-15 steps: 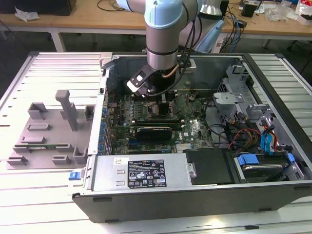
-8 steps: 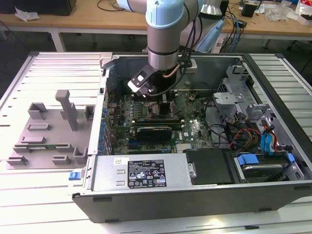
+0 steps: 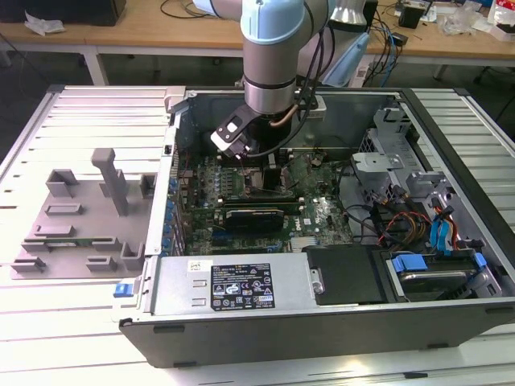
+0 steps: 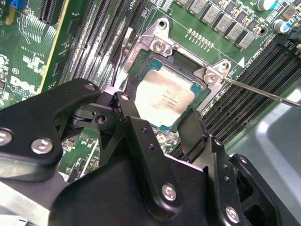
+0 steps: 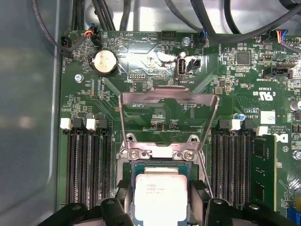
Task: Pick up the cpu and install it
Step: 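Place the cpu into insertion slot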
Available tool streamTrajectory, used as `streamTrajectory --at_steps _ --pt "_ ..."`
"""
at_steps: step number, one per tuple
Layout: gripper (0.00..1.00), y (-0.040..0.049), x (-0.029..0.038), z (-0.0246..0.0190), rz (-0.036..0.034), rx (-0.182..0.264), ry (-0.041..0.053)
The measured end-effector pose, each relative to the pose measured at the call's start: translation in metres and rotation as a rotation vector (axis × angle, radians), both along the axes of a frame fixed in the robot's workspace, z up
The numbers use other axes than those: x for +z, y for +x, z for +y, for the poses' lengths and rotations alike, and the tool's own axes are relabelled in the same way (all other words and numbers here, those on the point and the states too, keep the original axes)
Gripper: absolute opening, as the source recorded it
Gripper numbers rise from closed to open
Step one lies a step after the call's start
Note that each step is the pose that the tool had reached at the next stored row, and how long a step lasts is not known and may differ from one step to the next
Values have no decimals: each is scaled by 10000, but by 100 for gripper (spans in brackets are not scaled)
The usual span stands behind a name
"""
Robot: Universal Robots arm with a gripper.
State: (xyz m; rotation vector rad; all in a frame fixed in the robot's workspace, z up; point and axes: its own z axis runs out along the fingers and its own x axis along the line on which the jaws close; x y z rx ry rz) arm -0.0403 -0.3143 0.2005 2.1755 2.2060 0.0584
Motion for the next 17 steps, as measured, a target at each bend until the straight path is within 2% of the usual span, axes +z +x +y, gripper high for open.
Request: streamTrajectory --at_steps 4,5,17 --pt "60 0 1 -4 0 1 -3" --pt "53 0 0 -5 0 2 0" --pt "53 0 11 -11 0 40 0"
